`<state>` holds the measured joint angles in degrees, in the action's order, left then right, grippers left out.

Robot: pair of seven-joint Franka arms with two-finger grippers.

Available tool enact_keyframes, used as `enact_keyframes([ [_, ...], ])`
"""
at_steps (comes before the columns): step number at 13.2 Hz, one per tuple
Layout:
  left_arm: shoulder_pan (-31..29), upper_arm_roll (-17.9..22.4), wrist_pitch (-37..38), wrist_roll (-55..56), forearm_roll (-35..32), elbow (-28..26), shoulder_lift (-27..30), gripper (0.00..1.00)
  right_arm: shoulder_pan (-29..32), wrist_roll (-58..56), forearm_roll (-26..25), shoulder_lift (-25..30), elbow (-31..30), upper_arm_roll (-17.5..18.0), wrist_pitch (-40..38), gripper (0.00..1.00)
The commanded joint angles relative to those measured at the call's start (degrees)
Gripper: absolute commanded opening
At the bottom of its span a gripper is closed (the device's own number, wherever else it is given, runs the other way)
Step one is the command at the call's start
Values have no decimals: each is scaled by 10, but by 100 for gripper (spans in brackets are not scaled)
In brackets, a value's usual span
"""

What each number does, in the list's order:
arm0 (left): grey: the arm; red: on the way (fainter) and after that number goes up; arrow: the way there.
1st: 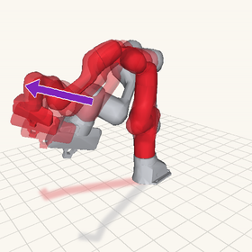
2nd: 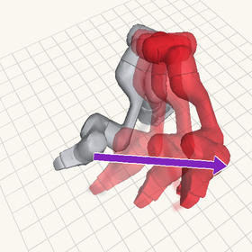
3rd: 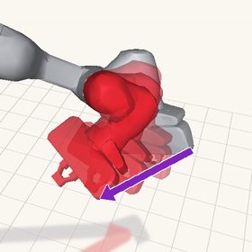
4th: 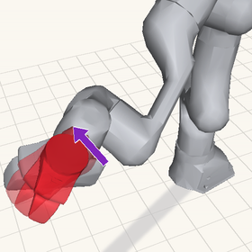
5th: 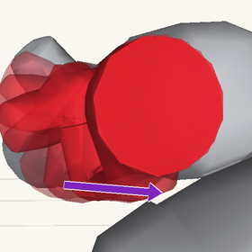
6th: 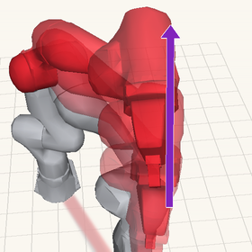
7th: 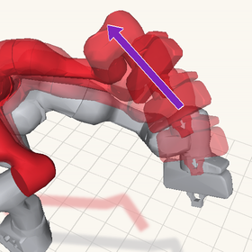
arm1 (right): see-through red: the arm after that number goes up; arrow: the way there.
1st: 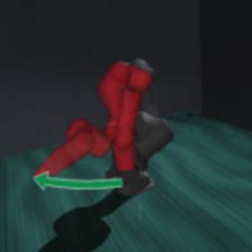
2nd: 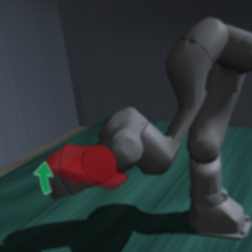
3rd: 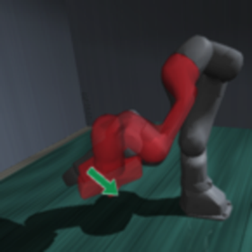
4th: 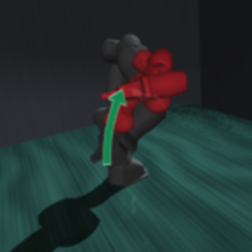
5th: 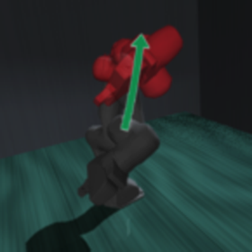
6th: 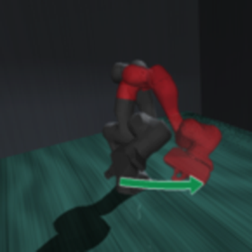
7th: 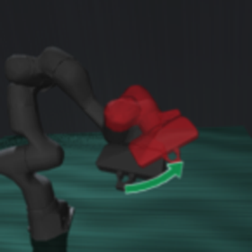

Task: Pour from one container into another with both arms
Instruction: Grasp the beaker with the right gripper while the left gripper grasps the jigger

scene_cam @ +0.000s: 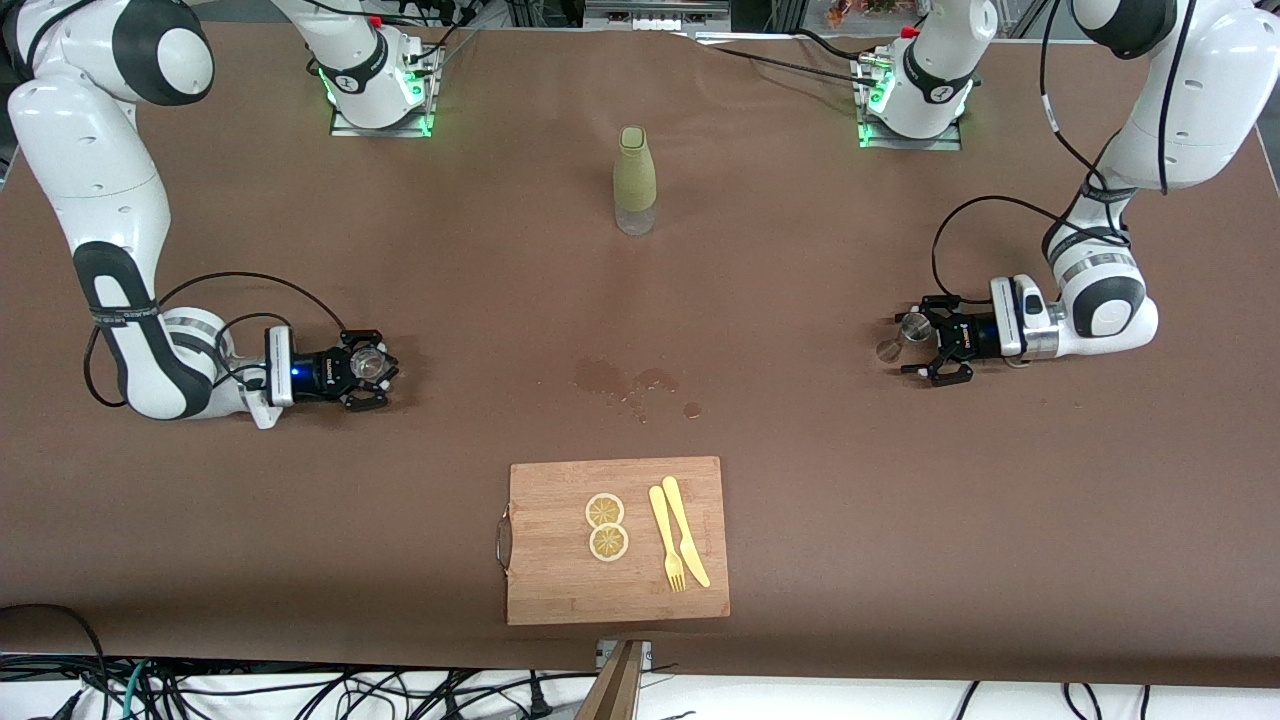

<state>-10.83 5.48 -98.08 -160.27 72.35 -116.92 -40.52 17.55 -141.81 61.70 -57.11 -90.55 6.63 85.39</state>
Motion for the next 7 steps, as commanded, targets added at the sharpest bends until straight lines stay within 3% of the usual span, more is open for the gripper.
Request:
enact_keyframes([
  [1,8,1,8,-138,29,1,-17,92,-1,47,6,2,29,30,-18,8],
  [2,9,1,9,-138,29,2,-17,88,-4,58,7,8,30,43,-17,8],
  [7,6,2,10,-152,27,0,-23,88,-24,136,12,24,59,119,15,6],
])
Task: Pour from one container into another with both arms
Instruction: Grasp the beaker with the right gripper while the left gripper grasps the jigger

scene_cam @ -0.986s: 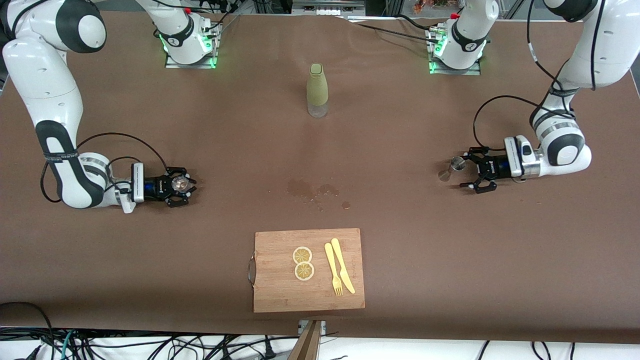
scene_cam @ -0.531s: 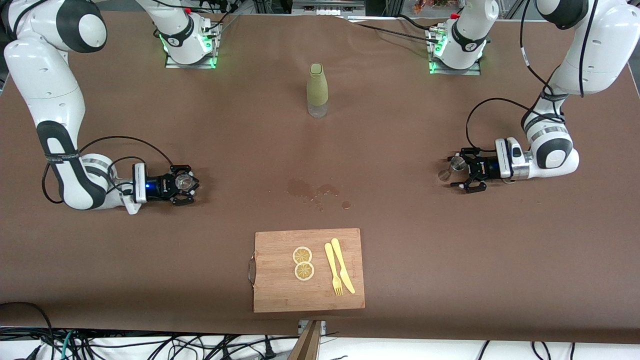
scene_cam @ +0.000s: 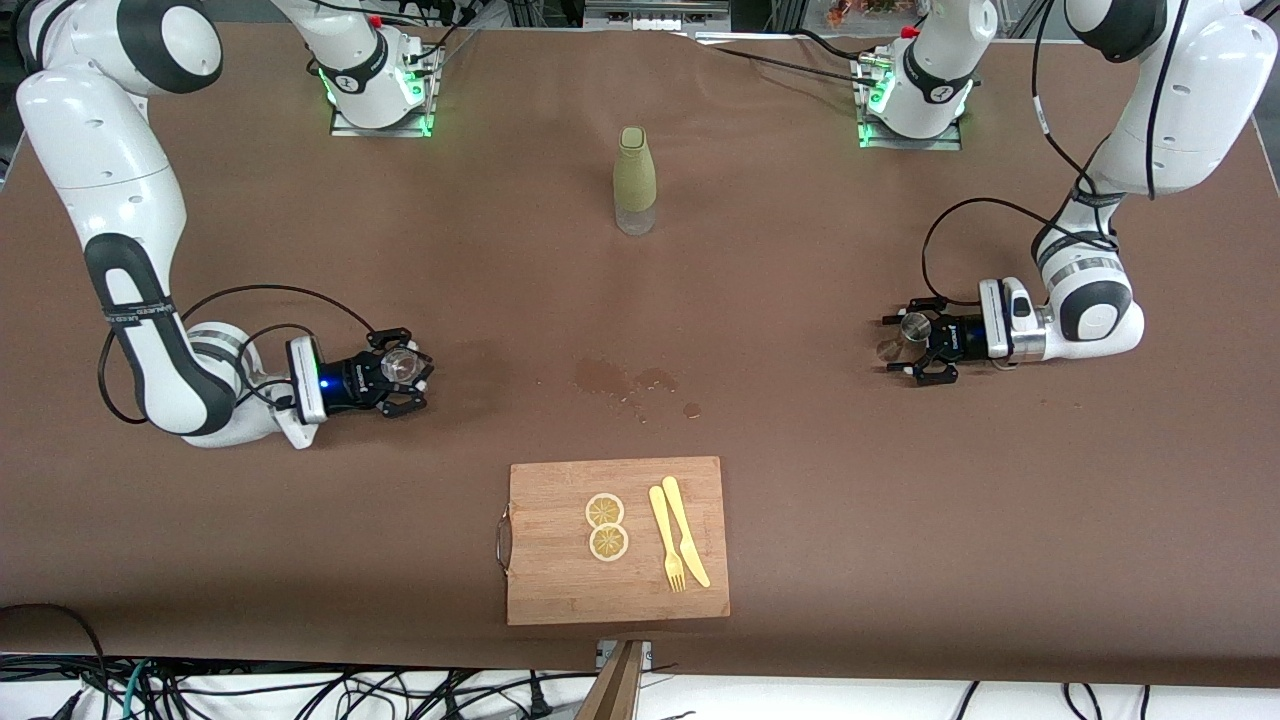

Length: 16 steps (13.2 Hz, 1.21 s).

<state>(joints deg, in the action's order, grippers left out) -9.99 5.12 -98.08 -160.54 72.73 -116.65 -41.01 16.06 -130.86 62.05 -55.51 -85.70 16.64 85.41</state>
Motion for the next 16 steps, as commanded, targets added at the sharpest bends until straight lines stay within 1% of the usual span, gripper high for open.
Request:
enact_keyframes([
  [1,-4,6,11,-151,19,-3,-18,86,-16,35,11,9,11,29,35,6],
  [3,-4,6,12,-159,18,-7,-18,82,-25,38,32,9,11,62,85,6],
  [4,-4,6,14,-166,17,-8,-18,77,-31,45,39,14,11,81,114,6],
  [6,-5,7,31,-167,16,-9,-18,75,-32,92,40,29,10,115,170,6],
  [8,-7,8,34,-168,7,-9,-18,73,-34,132,40,37,11,138,201,6],
  [9,-8,8,34,-168,5,-9,-18,72,-35,134,40,37,11,146,214,6],
  [13,-9,10,38,-168,3,-10,-18,68,-45,136,43,37,11,148,231,6],
  [14,-9,10,38,-168,3,-10,-18,64,-49,136,49,37,11,152,239,6],
  [15,-9,10,38,-169,2,-10,-18,57,-51,136,58,37,11,154,244,6],
  [16,-9,10,39,-169,0,-10,-18,52,-51,137,60,37,11,155,245,6],
])
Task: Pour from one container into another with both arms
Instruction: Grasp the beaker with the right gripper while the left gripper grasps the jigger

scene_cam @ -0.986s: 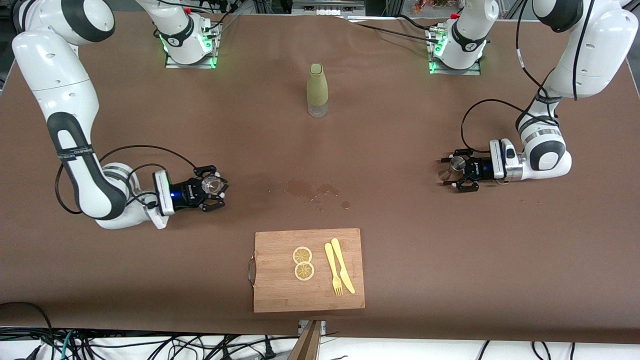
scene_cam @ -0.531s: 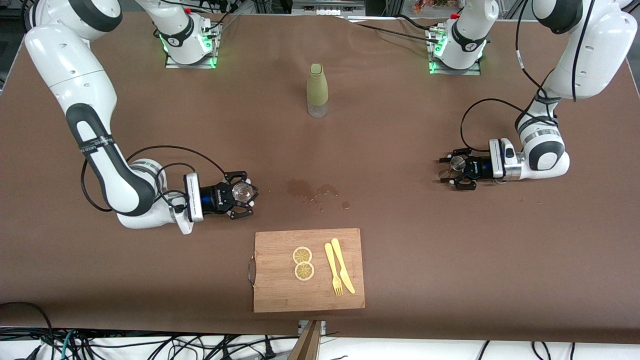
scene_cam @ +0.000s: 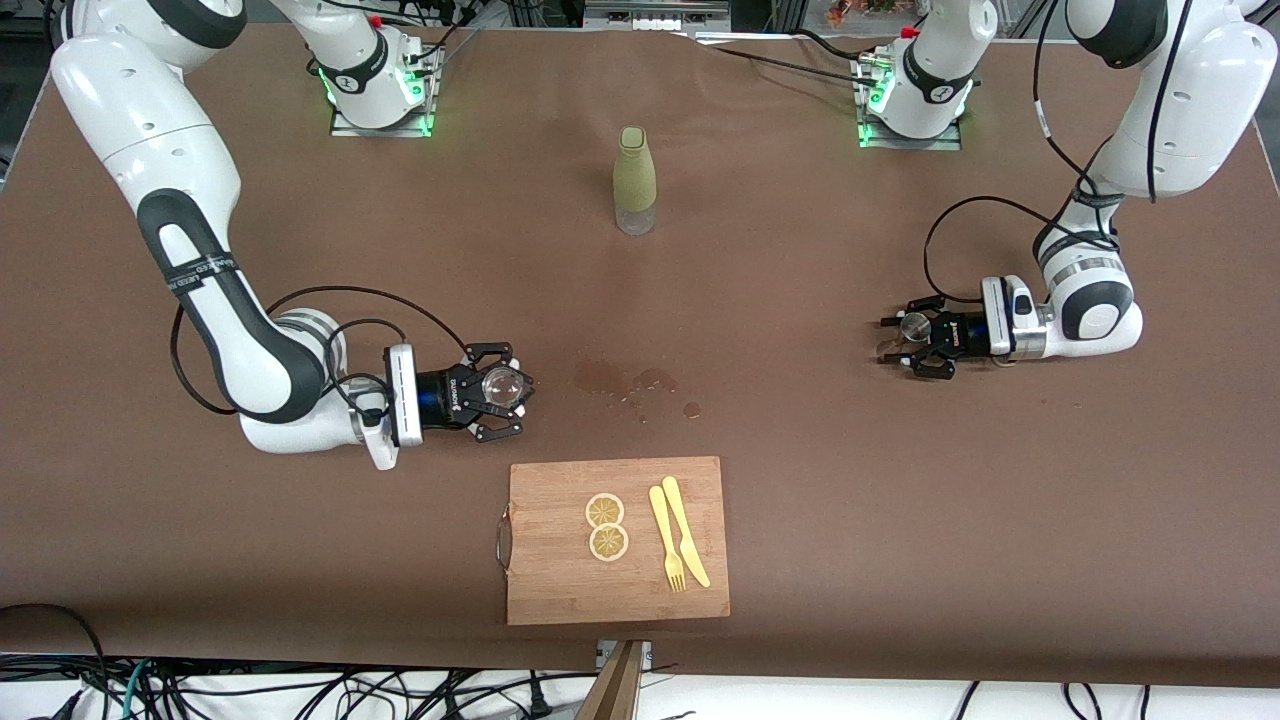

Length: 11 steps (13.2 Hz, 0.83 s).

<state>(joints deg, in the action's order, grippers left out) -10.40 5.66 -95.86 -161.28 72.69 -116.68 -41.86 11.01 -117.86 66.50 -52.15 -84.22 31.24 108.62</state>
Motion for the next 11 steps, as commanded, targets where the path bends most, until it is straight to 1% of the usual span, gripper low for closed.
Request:
enact_keyframes([
  [1,-6,5,18,-161,-6,-10,-9,46,0,10,20,4,-4,10,13,6],
  [2,-8,6,18,-162,-7,-9,-9,41,0,26,21,4,-3,10,13,6],
  [4,-11,5,19,-164,-7,-9,-9,39,-1,36,21,5,-2,10,13,6],
  [6,-14,5,19,-183,-6,-10,-9,30,0,36,21,5,-2,10,12,6],
  [7,-14,5,18,-184,-5,-9,-9,23,0,36,21,5,-2,10,12,6],
  [9,-14,6,18,-185,-5,-10,-9,0,0,36,21,5,-2,10,12,6],
  [11,-15,5,18,-184,-4,-9,-9,0,1,36,21,5,-2,10,10,6],
])
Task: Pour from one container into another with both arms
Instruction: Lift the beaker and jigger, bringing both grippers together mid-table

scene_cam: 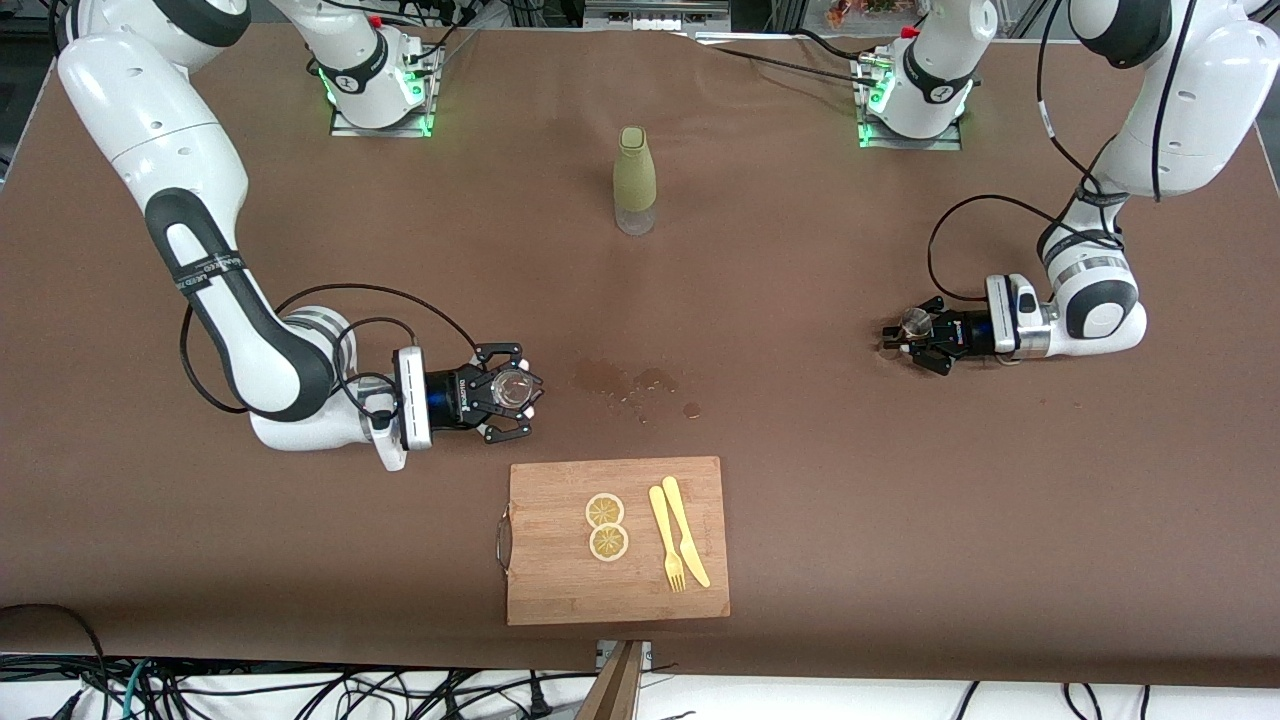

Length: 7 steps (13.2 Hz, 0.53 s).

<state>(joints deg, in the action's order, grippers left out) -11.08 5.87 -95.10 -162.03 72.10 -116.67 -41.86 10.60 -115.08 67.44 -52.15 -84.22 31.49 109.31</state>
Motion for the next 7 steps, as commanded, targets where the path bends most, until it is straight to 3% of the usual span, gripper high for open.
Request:
enact_keyframes([
  [1,-8,3,11,-175,2,-9,-8,0,5,8,12,5,-2,8,2,6],
  [7,-2,-16,26,-95,-1,-6,25,0,6,38,9,42,-4,7,-2,6],
])
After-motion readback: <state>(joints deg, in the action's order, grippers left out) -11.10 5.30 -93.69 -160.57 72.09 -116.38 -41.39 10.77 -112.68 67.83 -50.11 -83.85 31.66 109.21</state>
